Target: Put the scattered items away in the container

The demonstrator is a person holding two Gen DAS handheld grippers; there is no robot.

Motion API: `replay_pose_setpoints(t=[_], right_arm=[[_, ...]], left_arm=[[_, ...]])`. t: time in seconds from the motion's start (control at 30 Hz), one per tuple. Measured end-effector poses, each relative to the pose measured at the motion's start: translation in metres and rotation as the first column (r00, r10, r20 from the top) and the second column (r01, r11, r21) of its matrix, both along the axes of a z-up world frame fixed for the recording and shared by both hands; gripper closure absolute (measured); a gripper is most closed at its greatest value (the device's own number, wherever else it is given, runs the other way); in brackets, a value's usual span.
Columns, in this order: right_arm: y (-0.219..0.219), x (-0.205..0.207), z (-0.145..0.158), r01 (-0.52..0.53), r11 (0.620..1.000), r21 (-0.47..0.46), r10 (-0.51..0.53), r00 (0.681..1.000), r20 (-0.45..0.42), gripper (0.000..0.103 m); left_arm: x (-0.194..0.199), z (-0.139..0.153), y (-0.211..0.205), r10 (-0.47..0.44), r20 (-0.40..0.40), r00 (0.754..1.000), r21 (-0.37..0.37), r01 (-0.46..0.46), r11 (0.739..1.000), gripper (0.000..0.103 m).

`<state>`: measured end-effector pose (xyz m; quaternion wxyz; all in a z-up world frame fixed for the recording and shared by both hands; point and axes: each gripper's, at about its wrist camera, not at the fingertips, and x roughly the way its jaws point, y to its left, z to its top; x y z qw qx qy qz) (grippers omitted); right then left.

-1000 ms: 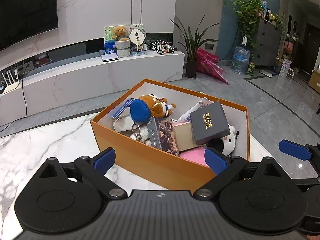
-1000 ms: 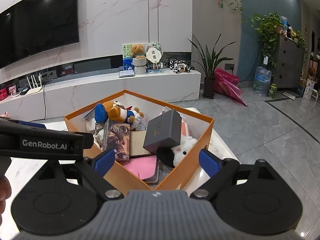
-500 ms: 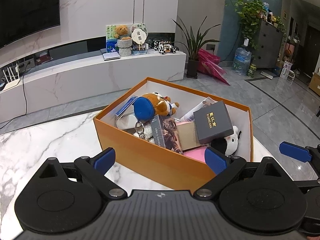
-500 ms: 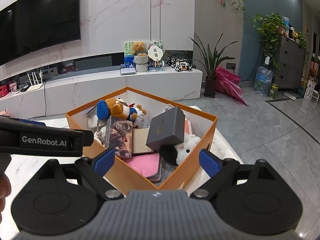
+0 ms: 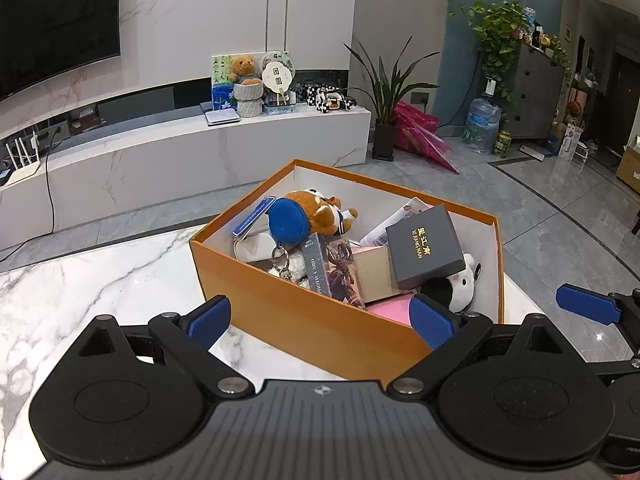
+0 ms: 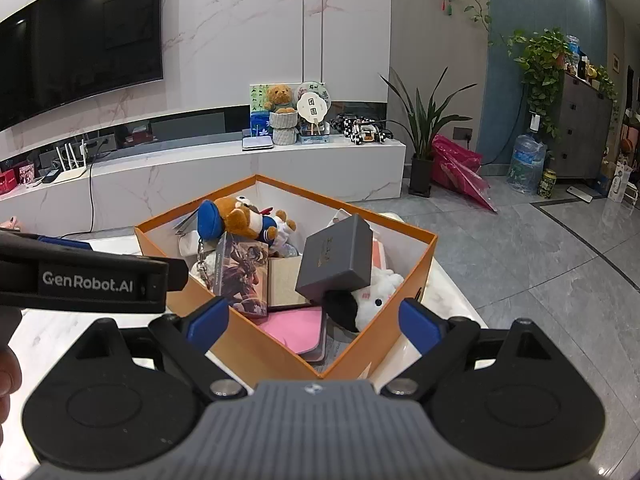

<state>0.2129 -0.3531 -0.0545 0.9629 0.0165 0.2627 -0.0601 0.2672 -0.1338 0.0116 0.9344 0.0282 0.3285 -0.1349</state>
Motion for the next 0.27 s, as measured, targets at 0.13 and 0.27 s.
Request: replay_pose_setpoints(t=[0.13,0.27], right_arm=[[0.0018,-0.0006,-0.0001,-0.001,1.000,-0.002,0.001,1.000,-0.001,0.010],[0.0019,-0.0009,-0.0001,-0.001,1.000,-0.002,0.001,1.000,-0.001,0.010]], left_arm=[[-0.0016,0.0006,-0.0002,-0.007,0.010,1.000,0.000,0.007,1.000,0.000],[-0.0039,0.0012,0.0005,-0.015,0.022,1.000,-0.001,0.015,1.000,0.000]])
